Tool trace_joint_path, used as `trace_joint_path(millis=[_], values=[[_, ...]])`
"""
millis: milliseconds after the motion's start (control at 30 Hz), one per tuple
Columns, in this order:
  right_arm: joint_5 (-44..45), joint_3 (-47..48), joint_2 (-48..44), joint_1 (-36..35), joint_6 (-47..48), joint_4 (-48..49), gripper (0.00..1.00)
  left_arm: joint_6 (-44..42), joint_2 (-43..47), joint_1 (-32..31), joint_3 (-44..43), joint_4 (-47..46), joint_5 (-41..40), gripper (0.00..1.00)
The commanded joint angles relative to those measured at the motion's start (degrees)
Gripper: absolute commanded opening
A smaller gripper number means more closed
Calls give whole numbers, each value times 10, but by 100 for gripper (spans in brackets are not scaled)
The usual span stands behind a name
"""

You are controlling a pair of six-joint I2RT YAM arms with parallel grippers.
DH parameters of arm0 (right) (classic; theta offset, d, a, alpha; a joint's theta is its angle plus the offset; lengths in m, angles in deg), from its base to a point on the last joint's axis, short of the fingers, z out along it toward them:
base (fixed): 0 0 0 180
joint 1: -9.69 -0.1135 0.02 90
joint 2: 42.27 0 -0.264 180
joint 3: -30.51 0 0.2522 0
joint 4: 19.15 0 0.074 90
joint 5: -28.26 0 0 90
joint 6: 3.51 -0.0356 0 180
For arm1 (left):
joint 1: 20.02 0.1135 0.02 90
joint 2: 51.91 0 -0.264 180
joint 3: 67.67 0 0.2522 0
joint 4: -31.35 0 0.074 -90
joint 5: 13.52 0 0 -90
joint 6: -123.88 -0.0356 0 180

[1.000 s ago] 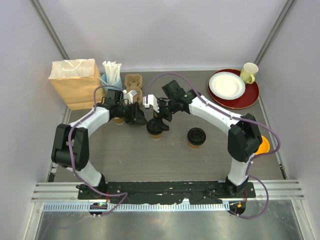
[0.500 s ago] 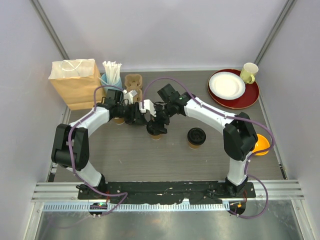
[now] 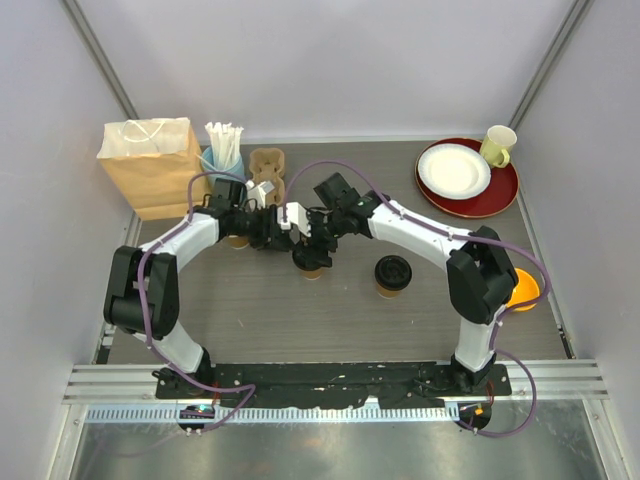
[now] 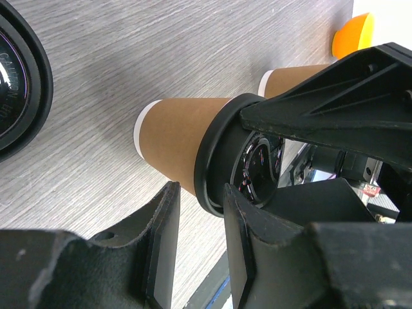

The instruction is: Pack the takeout coffee

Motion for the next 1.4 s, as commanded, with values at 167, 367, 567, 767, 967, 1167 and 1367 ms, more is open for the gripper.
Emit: trace_joint_path(millis=[167,367,567,767,967,1167,1367], values=[[61,-68,-16,-13,-28,60,63,-4,-3,1,-21,2,15,36],[67,-120,-32,-15,-53,80,63,-5,-4,1,-23,2,13,36],[86,-155,-31,-14,-84,100,55,-5,-6,2,-20,5,12,36],[97,-178,-30,-15,-107,114,53,-5,-6,1,-19,6,11,33],[101,-210,-52,-15,-122,151,52,-10,13,1,-28,7,1,31],[105,-222,-56,-14,-131,165,52,0,-1,1,-4,3,11,30],[105,-222,-56,-14,-135,169,52,11,-27,-4,1,-5,24,31]])
